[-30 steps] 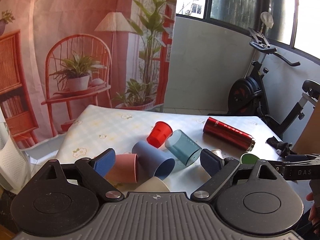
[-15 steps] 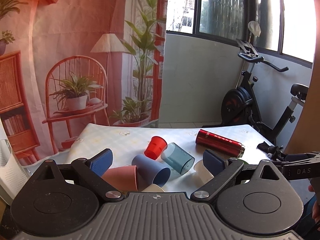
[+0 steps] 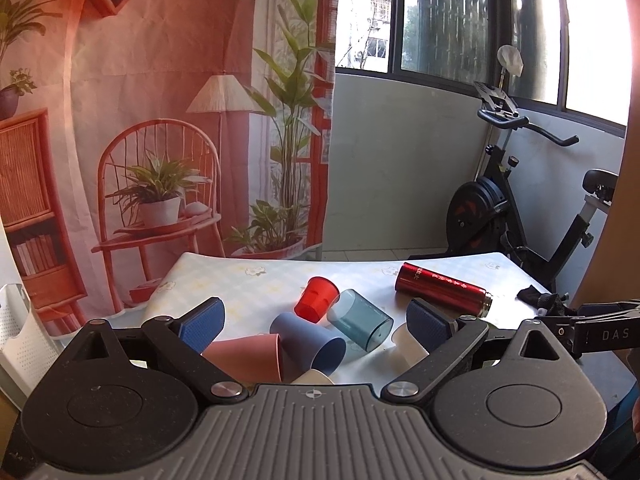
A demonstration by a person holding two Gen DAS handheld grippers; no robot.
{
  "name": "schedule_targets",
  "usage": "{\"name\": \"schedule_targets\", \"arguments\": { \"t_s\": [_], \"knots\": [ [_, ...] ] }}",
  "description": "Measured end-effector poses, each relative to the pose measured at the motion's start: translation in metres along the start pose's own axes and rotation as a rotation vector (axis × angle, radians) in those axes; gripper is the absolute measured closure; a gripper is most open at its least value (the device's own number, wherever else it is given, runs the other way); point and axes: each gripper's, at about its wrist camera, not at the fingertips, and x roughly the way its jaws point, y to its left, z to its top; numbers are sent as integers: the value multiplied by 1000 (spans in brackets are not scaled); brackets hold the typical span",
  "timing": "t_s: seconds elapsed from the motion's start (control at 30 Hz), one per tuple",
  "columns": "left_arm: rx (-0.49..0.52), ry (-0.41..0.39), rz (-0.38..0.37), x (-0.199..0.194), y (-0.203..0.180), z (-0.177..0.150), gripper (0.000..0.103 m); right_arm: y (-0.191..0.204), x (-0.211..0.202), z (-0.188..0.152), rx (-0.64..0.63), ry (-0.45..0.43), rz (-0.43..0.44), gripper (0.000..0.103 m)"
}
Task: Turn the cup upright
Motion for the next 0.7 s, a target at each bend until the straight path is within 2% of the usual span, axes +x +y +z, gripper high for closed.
{"name": "schedule_targets", "arguments": {
  "t_s": [0.7],
  "knots": [
    [5, -11, 7, -8, -1, 2, 4, 2, -3, 3, -2, 4, 0, 0]
  ]
}}
